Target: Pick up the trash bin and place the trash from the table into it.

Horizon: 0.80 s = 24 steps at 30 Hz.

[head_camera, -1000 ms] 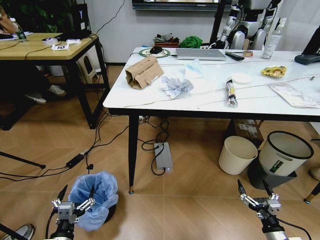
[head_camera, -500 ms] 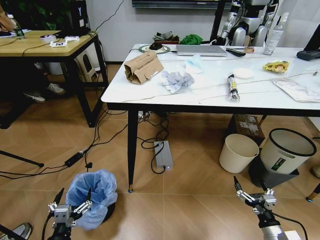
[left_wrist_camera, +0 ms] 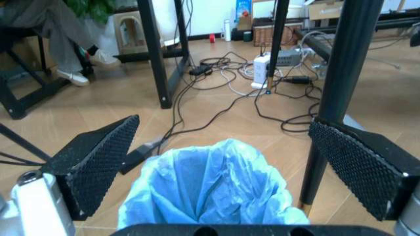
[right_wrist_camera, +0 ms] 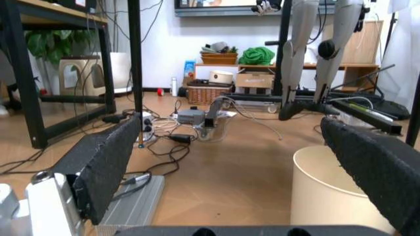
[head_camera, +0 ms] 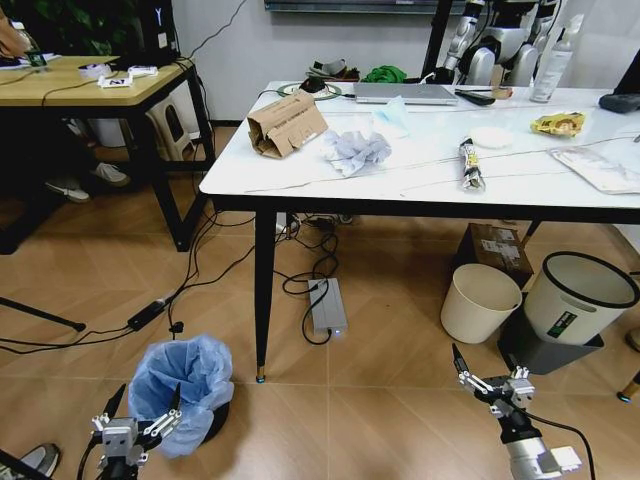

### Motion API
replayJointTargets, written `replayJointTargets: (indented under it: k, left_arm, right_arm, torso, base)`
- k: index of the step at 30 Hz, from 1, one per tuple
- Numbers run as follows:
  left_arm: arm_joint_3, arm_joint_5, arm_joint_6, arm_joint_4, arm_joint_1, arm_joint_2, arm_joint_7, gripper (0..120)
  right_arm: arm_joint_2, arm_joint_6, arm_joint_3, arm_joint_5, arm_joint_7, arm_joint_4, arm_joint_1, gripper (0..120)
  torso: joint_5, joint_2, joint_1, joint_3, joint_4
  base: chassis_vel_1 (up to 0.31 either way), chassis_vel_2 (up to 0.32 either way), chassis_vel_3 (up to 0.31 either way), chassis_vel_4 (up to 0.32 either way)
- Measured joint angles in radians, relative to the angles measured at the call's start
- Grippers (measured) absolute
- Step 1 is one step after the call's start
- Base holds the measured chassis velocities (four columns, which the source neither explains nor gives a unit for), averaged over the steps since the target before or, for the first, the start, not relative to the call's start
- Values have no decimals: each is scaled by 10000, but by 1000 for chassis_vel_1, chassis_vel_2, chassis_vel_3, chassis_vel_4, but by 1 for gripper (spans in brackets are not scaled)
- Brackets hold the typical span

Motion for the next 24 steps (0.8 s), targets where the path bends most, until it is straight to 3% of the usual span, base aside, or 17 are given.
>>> replayJointTargets:
  k: [9,24]
  left_arm:
    - [-20,-309,6,3,180,508,-57,100]
    - [161,-351,-14,123,-110,674,-378,100]
  right_arm:
    - [377,106,475,-135,-98,170,-257,100]
    - [626,250,785,-629,-166,268,-471,100]
  torso:
    - [1,-389,-91,-300,0]
    - [0,-966,-196,-770,0]
  base:
    - [0,0,0,0]
    - [0,0,0,0]
